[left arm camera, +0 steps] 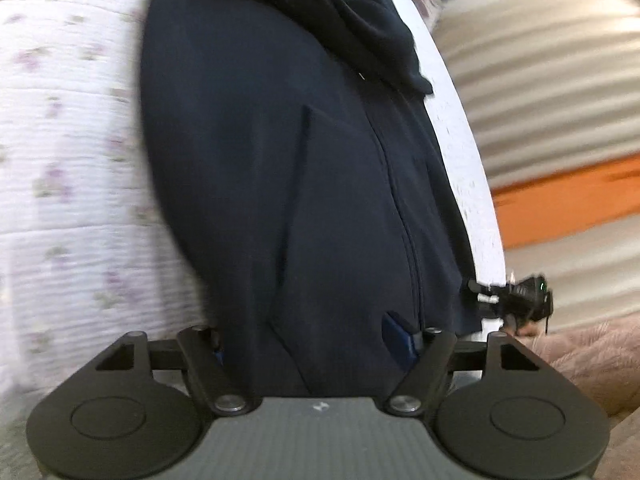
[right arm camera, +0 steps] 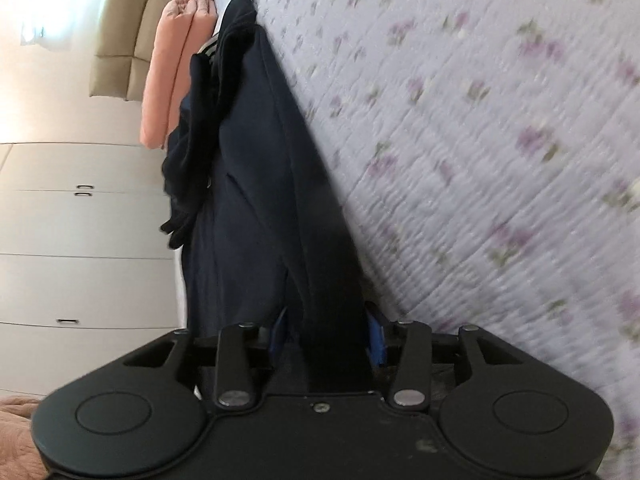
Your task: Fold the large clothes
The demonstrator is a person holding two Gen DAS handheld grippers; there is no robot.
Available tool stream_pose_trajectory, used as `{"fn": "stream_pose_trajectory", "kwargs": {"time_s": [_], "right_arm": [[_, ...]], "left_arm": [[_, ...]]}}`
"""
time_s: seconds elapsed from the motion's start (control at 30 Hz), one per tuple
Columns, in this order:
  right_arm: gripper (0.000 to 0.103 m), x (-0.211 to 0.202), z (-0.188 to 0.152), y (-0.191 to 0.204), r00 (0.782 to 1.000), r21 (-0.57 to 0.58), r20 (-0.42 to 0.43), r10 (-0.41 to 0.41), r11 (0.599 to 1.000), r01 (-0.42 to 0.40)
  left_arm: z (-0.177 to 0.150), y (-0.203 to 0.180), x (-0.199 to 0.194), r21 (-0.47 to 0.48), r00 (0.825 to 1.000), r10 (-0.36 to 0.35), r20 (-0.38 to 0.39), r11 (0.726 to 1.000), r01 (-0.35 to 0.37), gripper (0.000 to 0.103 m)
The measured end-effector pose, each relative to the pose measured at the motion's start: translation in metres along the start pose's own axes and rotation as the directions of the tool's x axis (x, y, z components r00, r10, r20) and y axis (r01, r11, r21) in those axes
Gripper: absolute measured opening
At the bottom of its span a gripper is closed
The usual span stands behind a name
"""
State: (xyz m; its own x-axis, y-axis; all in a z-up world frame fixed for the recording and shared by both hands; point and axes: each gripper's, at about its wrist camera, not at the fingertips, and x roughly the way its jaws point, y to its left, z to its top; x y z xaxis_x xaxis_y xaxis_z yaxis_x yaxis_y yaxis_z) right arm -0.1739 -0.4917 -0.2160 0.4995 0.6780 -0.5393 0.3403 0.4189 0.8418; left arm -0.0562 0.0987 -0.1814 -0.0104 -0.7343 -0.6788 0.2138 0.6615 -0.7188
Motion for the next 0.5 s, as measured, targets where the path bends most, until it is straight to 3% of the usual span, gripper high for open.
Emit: {"fn": "stream_pose_trajectory", "kwargs": {"time_s": [0.03, 0.07, 0.1, 0.13, 0.27, 0.4, 0.5], "right_arm": [[0.049, 0.001, -0.002, 0.005, 1.0, -0.025, 0.001, -0.019, 1.0, 0.019], [0.027, 0.0, -0.004, 0.012, 0.998, -0.043, 0.011, -0.054, 0.998, 0.055], [0.022, -0.002, -0.006, 0.018, 0.996, -0.046, 0.024, -0.082, 0.995, 0.083], [0.021, -0.005, -0.008, 0.024, 0.995, -0.042, 0.043, -0.093, 0.995, 0.095], [0.018, -0.033, -0.008, 0.072, 0.983, -0.132, 0.183, 0.003, 0.991, 0.022], [0.018, -0.053, 0.009, 0.112, 0.958, -0.191, 0.269, 0.096, 0.981, -0.044], [0.018, -0.057, 0.033, 0.142, 0.938, -0.212, 0.303, 0.167, 0.972, -0.104]], "left_arm": [[-0.001, -0.008, 0.002, 0.046, 0.999, 0.048, -0.001, 0.998, -0.048, 0.039], [-0.001, -0.012, 0.003, 0.078, 0.995, 0.104, -0.007, 0.992, -0.103, 0.009], [-0.002, -0.015, 0.003, 0.089, 0.99, 0.14, -0.011, 0.986, -0.138, 0.01], [-0.002, -0.016, -0.001, 0.079, 0.992, 0.129, 0.002, 0.988, -0.129, 0.009], [-0.001, -0.035, -0.032, 0.152, 0.986, 0.134, 0.104, 0.977, -0.149, 0.009], [0.019, -0.055, -0.067, 0.155, 0.973, 0.063, 0.224, 0.983, -0.099, 0.009], [0.042, -0.071, -0.09, 0.15, 0.95, 0.008, 0.311, 0.987, -0.058, 0.009]]}}
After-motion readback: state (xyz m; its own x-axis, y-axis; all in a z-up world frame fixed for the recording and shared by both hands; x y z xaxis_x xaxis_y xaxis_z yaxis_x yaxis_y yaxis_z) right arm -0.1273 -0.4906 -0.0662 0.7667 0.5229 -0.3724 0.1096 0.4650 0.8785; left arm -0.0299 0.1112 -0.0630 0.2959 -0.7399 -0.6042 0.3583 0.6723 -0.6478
